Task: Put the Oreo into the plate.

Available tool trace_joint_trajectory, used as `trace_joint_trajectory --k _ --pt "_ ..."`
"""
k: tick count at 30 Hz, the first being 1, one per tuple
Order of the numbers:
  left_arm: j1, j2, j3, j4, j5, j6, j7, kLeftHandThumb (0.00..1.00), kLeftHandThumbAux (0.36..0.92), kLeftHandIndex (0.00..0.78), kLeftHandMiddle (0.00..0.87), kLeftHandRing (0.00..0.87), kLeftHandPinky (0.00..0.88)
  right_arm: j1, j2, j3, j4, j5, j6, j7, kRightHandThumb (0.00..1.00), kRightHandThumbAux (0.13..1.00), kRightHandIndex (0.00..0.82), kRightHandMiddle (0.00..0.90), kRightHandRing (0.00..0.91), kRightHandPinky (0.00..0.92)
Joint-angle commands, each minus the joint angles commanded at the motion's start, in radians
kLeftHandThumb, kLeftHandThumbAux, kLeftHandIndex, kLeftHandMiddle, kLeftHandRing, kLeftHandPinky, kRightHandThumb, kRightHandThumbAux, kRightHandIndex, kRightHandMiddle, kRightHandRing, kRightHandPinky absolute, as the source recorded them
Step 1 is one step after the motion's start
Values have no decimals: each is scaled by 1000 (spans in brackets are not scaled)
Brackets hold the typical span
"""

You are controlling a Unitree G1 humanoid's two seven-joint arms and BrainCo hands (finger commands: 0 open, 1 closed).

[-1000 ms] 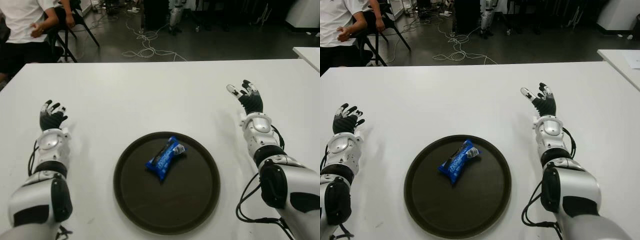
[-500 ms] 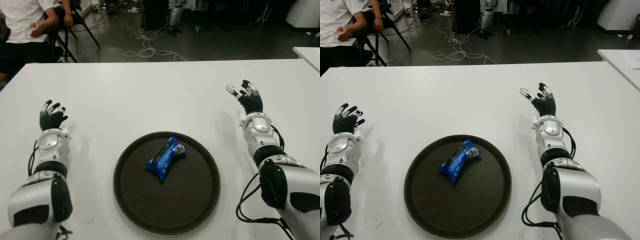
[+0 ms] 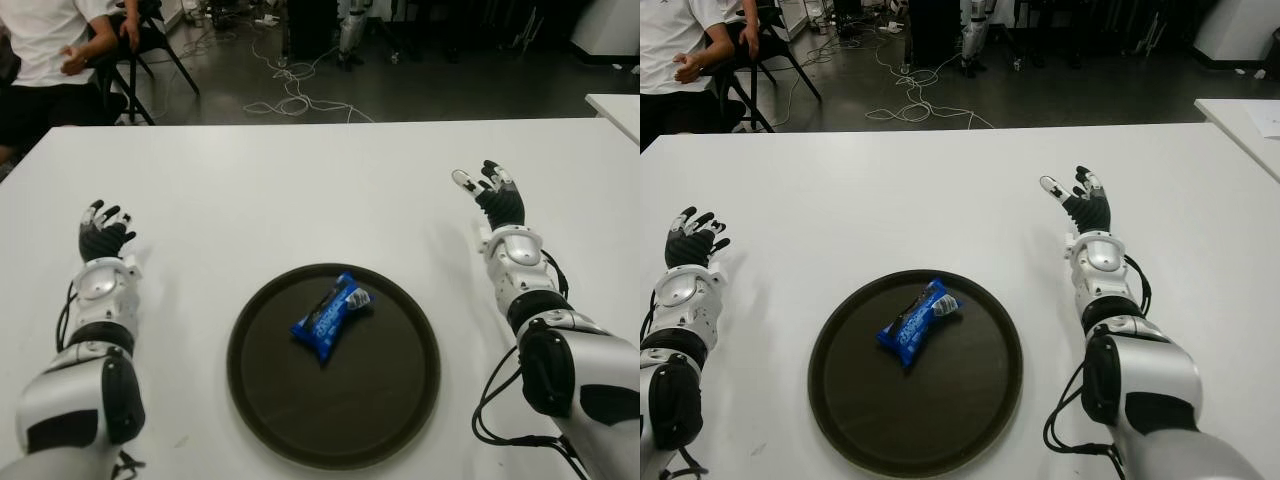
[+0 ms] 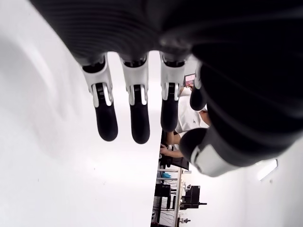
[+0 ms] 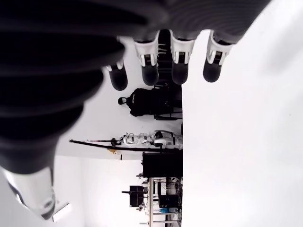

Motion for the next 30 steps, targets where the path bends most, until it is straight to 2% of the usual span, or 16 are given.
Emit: trace_joint_trajectory --k 25,30 --pt "0 3 -6 0 8 7 0 353 726 81 179 203 231 0 2 1 -1 -4 0 -12 3 675 46 75 52 5" --pt "0 3 -10 0 10 7 0 339 725 84 184 206 235 -1 5 -16 -1 15 0 2 17 669 56 78 55 0"
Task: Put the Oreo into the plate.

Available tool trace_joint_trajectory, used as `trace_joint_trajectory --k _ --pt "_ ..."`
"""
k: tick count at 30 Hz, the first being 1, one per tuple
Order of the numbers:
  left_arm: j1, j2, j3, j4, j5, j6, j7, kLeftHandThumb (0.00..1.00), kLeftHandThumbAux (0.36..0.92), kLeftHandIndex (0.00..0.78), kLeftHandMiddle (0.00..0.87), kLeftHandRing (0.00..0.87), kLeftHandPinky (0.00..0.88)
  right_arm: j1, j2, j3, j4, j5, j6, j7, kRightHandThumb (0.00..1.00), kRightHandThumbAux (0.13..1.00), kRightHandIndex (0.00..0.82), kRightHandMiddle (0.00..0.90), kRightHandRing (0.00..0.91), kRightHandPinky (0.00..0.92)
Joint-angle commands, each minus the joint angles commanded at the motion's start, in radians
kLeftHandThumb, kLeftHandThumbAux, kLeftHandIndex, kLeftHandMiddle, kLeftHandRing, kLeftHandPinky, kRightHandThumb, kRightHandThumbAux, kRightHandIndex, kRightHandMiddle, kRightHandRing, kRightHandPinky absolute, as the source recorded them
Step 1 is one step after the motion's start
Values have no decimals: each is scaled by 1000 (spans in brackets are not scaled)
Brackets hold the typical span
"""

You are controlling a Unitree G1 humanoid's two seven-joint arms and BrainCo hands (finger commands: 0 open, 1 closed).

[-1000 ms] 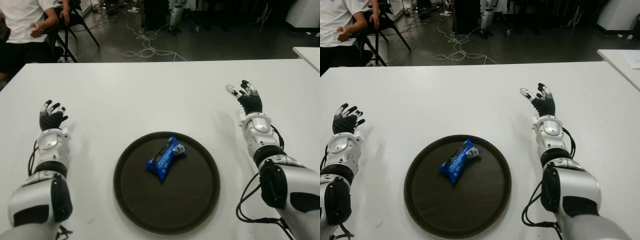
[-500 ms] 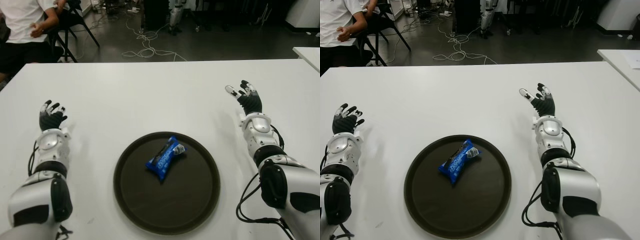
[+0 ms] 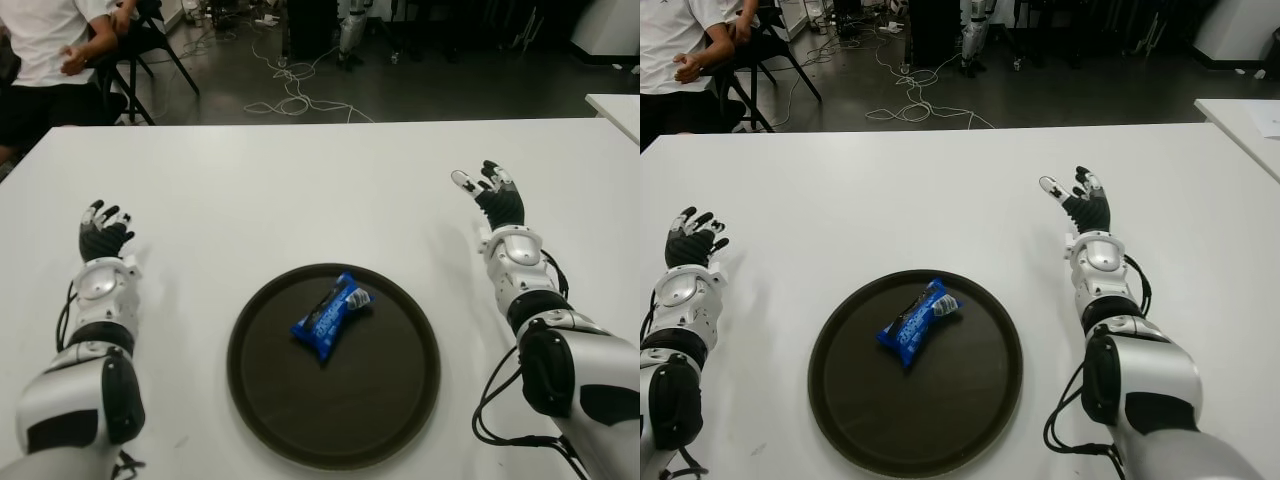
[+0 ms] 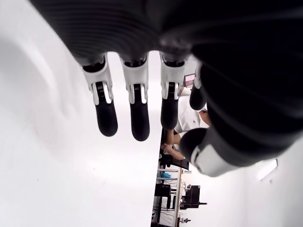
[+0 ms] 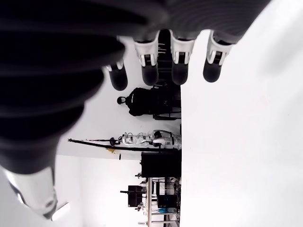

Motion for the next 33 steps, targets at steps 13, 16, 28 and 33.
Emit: trace_joint_trajectory --k 13,16,28,33 --pt "2 0 -5 0 1 -5 2 349 729 96 197 222 253 -2 -2 10 0 -16 3 -8 10 653 64 77 56 19" --pt "1 1 -3 2 -1 -2 2 346 730 95 198 221 250 -1 -3 11 0 -16 4 -4 4 648 45 63 44 10" --pt "0 1 -1 2 -3 0 3 361 726 90 184 211 244 1 -6 15 0 -19 1 2 0 654 44 63 33 0" --pt "0 1 -1 2 -2 0 3 363 723 87 180 208 242 1 -7 17 0 -20 3 9 0 644 23 54 23 0"
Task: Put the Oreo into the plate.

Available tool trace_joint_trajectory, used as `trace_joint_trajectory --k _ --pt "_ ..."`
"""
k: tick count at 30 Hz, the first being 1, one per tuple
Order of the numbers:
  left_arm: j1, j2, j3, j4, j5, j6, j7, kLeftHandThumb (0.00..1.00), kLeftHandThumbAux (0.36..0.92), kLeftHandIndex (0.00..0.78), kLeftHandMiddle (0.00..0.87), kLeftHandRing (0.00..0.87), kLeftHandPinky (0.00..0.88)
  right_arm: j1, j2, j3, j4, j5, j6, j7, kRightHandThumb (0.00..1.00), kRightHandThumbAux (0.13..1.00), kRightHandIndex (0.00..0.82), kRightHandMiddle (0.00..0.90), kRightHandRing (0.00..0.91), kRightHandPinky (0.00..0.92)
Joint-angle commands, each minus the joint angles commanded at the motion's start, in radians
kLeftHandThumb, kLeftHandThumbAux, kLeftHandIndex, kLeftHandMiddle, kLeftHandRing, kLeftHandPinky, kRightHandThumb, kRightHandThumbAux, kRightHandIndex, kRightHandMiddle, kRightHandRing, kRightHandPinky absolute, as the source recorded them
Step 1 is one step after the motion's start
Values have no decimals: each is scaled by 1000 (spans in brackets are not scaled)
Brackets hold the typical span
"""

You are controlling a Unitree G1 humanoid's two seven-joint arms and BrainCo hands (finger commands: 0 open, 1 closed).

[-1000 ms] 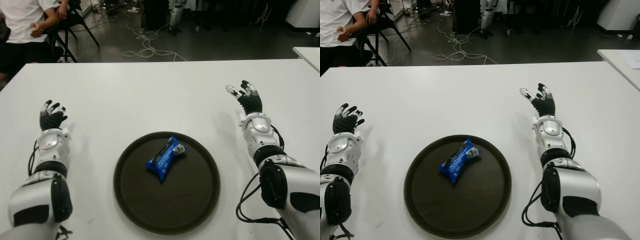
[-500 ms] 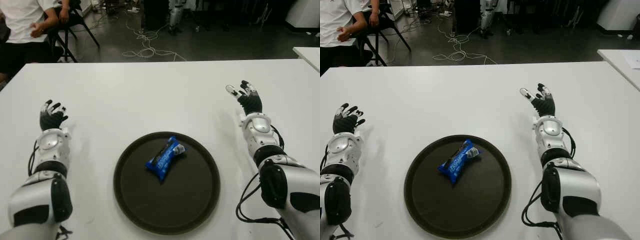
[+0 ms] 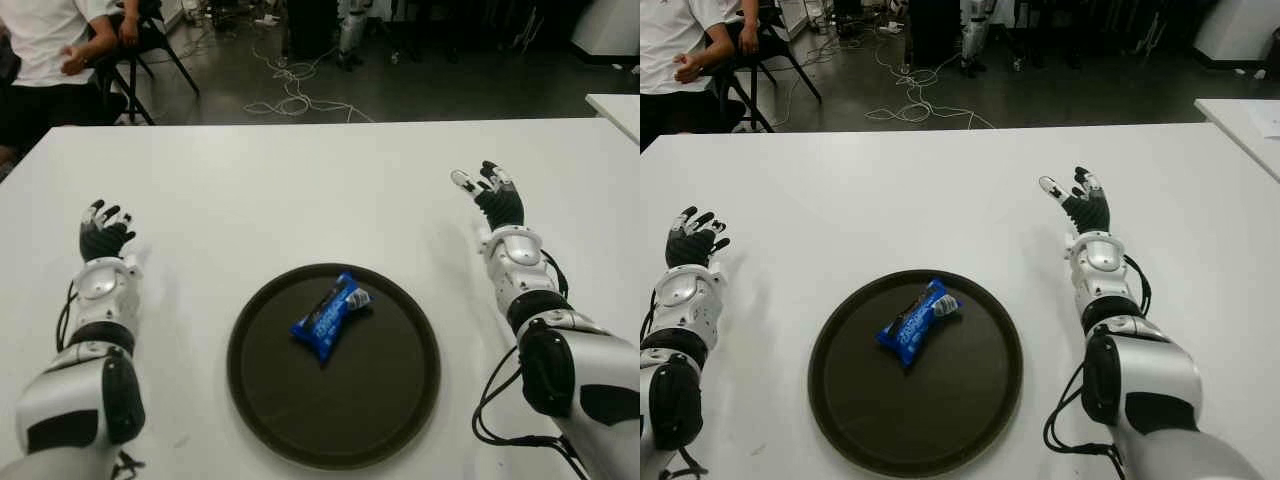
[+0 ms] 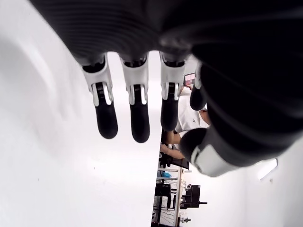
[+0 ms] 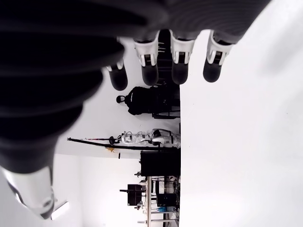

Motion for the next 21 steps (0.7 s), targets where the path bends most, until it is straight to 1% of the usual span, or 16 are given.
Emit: trace_joint_trajectory --k 4,10,14,17,21 --pt "0 0 2 1 -2 -1 -2 361 720 94 186 213 247 0 0 1 0 0 -1 1 0 638 12 47 25 2" --pt "5 0 3 1 -3 -4 -7 359 714 92 194 217 245 3 4 -8 -1 9 -3 -4 2 651 56 76 56 20" --pt "10 -3 1 -1 -1 -9 -7 362 714 93 199 221 250 6 6 -7 -2 6 -8 -8 10 654 60 82 62 27" --pt "14 -5 -3 -2 3 -14 -6 365 715 104 203 224 254 7 6 -5 -3 4 -12 -9 9 659 50 75 55 13" --pt "51 -31 -42 -19 38 -66 5 344 725 124 205 224 247 30 9 10 -13 -8 -49 -23 1 674 46 70 57 35"
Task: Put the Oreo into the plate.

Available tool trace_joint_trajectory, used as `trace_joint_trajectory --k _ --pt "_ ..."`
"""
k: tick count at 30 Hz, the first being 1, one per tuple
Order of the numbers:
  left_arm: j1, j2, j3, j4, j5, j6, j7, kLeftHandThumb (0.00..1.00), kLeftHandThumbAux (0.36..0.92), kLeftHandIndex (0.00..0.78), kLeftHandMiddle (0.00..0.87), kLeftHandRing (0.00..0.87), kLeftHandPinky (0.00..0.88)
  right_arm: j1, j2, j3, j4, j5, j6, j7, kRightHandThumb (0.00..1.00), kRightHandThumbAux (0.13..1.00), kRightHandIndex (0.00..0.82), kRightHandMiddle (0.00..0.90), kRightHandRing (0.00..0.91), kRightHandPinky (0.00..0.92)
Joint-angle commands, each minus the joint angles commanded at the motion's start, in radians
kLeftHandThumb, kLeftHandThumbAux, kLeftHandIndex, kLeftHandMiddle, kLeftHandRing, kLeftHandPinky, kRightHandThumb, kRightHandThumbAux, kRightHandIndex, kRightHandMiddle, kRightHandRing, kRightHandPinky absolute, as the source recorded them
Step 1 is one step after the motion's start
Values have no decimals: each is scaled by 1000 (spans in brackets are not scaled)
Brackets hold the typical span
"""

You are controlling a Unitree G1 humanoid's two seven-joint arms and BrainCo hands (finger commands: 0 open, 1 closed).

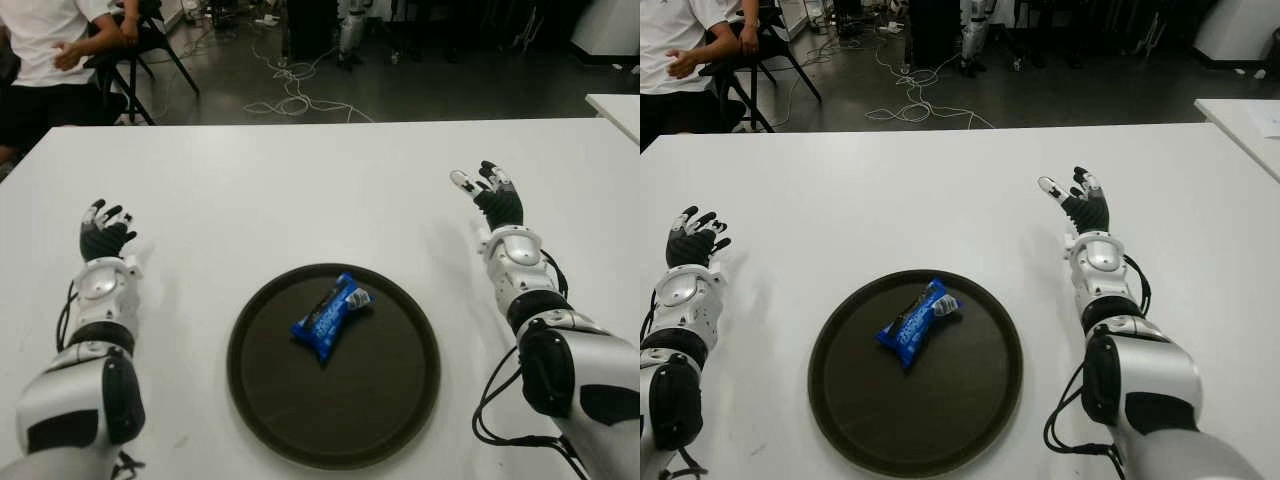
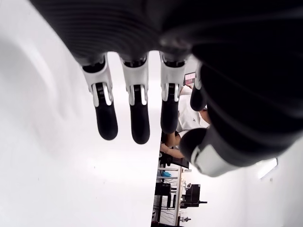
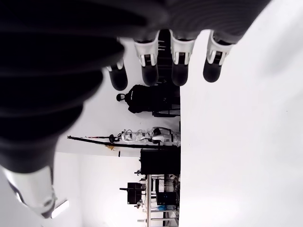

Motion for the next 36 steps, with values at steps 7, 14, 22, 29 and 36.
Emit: trace_joint_trajectory --k 7,14,22,29,36 --pt "58 -57 -48 -82 23 -87 15 298 734 114 184 203 225 73 18 28 -38 -9 -114 -26 0 716 40 65 61 43" --pt "91 -33 -55 -140 8 -111 -62 258 743 103 161 177 197 154 7 52 -117 -7 -254 -8 0 704 22 56 45 40" --pt "146 -45 -64 -225 14 -112 -63 224 754 97 152 166 183 185 17 78 -145 -13 -280 -33 0 691 13 40 29 29" --pt "165 -55 -74 -220 21 -118 -51 202 764 96 150 166 181 194 16 96 -151 -27 -263 -63 0 728 24 48 28 28" --pt "160 -53 -80 -189 23 -129 -40 161 776 98 148 161 155 194 10 119 -137 -53 -251 -97 8 742 20 33 24 26"
